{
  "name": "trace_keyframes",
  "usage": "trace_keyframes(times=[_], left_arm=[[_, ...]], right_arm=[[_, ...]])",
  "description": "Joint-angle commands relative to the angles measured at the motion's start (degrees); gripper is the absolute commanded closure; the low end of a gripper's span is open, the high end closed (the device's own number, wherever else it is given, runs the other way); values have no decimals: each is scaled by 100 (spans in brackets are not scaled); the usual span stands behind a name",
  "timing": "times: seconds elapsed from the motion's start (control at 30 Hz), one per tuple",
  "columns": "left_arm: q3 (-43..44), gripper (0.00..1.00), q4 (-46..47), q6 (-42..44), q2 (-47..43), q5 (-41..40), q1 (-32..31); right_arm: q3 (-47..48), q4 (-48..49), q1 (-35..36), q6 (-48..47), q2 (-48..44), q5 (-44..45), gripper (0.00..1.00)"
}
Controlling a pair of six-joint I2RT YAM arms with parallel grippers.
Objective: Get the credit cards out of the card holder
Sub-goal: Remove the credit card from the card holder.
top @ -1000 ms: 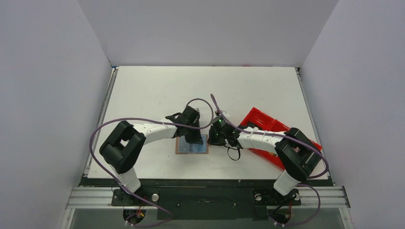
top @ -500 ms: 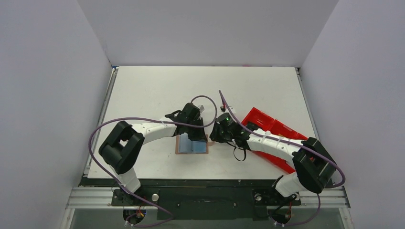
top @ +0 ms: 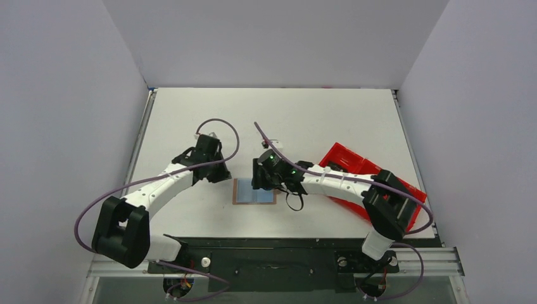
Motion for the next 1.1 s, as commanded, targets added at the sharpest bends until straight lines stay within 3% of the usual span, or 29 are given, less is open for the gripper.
trace_keyframes(times=[0.0,0.23,0.67,0.97,1.03,1.07], left_arm=[[-465,87,-390,91,-256,-4,424],[-868,88,-259,132,-457,386,773],[-1041,88,-135,187,-547,593,908],[-1037,88,-65,210,-412,707,901],[-1035,89,-58,211,-413,729,895],[-1031,89,-46,211,-415,738,893]], right_arm=[[947,-391,325,-176,695,244,44],[2204,-1189,564,-268,1895,489,38],[2534,-1455,701,-336,2645,552,37],[1926,-1317,587,-346,2661,451,55],[1849,-1267,558,-356,2695,389,64],[1785,-1221,538,-358,2696,337,73]])
